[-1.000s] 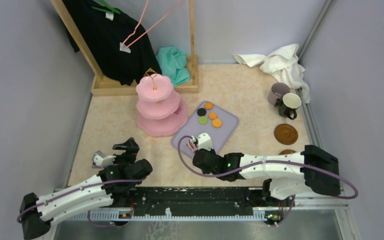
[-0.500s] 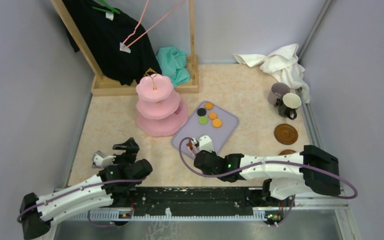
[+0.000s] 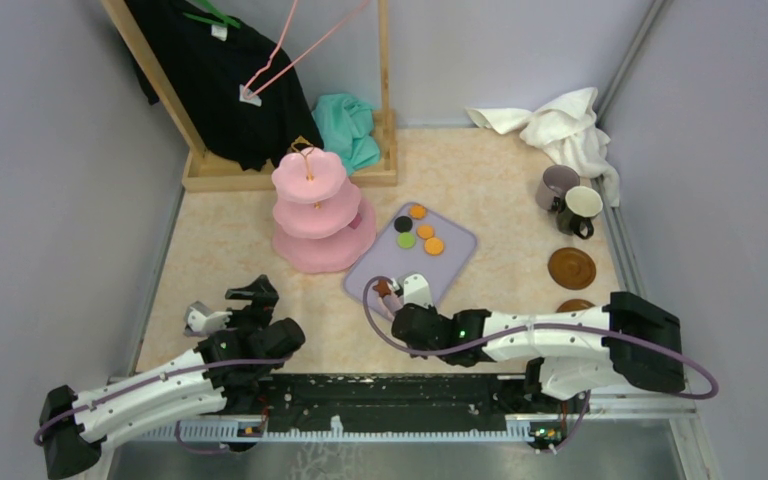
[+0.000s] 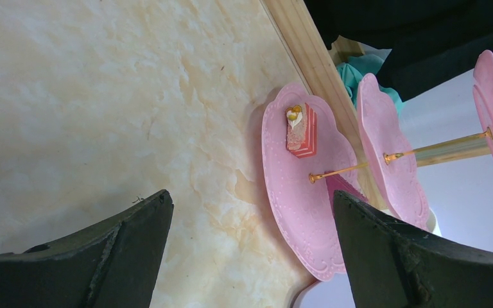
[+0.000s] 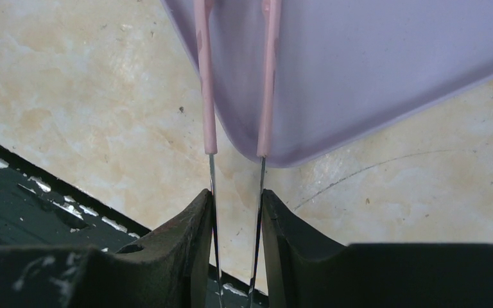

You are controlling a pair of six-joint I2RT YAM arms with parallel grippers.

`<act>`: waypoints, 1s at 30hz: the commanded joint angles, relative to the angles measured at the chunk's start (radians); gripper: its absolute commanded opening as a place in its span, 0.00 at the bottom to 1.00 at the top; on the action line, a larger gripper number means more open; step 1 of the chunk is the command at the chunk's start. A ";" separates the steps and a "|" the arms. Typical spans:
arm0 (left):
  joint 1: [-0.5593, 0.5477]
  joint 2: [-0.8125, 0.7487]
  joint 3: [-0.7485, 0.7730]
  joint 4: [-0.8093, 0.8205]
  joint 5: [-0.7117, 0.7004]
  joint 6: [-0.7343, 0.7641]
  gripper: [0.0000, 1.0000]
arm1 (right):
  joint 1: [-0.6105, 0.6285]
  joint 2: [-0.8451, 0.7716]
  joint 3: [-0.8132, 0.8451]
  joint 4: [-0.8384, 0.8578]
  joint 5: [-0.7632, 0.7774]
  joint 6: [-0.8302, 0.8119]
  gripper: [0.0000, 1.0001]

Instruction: Serve the afternoon tea

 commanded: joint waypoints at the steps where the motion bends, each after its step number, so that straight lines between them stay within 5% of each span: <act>1: -0.005 0.008 -0.017 -0.081 -0.036 -0.121 0.99 | 0.013 -0.039 -0.003 0.007 0.003 0.032 0.32; 30: -0.005 -0.003 -0.036 -0.076 -0.034 -0.129 0.99 | -0.025 0.056 0.081 0.003 0.005 -0.011 0.39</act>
